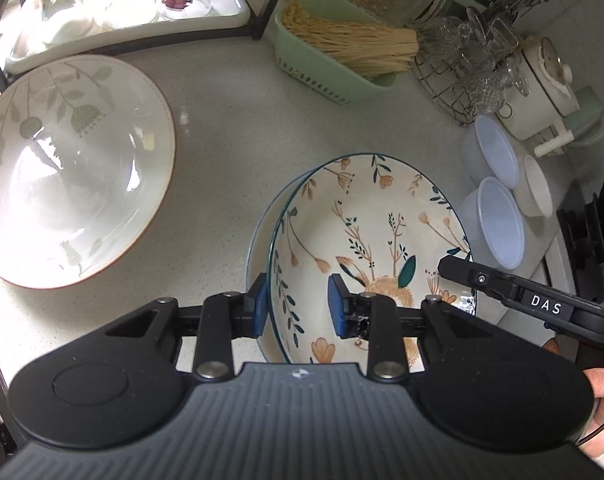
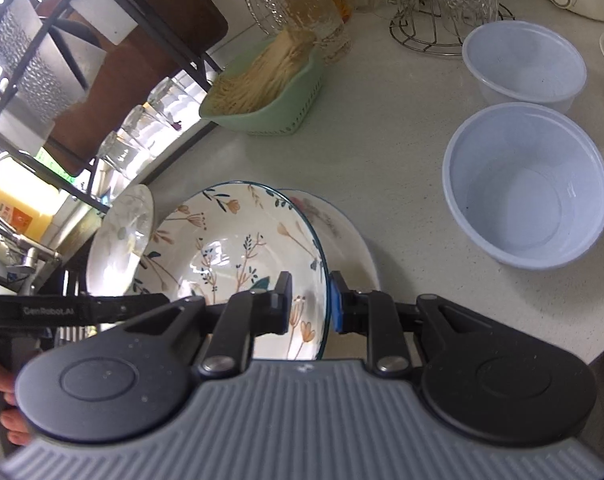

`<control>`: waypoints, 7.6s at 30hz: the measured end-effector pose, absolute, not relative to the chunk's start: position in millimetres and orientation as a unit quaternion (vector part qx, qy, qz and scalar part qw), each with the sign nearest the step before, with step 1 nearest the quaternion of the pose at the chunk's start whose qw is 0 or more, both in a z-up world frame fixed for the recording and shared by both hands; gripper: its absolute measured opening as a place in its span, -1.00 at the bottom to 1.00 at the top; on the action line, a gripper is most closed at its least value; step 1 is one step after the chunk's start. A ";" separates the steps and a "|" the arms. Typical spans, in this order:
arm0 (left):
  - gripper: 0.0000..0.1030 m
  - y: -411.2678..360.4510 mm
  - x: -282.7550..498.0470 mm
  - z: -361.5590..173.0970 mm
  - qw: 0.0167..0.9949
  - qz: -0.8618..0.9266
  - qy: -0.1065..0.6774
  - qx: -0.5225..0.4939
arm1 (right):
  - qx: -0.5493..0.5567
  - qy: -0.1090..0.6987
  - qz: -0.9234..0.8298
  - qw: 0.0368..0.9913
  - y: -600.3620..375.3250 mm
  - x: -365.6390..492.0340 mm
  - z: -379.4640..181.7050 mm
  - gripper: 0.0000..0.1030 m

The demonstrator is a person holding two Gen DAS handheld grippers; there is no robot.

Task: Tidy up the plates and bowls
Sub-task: 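Lift the floral plate with both grippers toward the pink-rose plate, then lower the floral plate into the pink-rose plate with both grippers, then open both grippers and lift them off the stacked plates, then move both grippers to the rim of the grey leaf-print plate, then close both grippers on the leaf-print plate's orange rim, then lift the leaf-print plate with both grippers toward the plate stack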

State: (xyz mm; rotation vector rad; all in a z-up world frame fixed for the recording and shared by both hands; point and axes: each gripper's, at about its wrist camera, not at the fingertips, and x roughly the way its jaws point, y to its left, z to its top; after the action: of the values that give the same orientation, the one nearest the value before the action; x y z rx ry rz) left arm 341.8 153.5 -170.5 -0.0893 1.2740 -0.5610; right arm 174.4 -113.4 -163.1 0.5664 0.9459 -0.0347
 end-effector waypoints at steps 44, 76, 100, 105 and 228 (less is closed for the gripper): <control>-0.25 162.2 333.7 -143.1 0.782 -0.230 0.577 -0.061 | 0.199 0.434 -0.041 0.878 -104.3 181.4 -156.7 -0.55; -0.25 200.5 238.6 -3.7 0.889 -0.207 0.402 -0.063 | 0.123 0.310 0.001 0.943 -46.0 127.7 -10.6 -0.55; -0.16 298.2 206.2 -17.4 0.905 -0.103 0.398 -0.108 | 0.080 0.330 0.114 0.934 39.8 153.6 -14.9 -0.55; -0.11 317.5 196.1 -18.4 0.909 -0.083 0.391 -0.117 | 0.073 0.343 0.142 0.926 58.9 156.4 -17.8 -0.55; -0.27 241.8 328.6 -105.2 0.808 -0.217 0.517 -0.183 | 0.257 0.381 0.056 0.887 -56.8 204.2 -68.5 -0.68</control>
State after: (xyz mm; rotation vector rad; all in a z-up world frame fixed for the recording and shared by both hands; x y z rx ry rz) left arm 328.6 241.8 -105.2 -0.3912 1.1055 -0.4637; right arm 204.2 -56.8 -68.5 0.5336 0.7914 0.1154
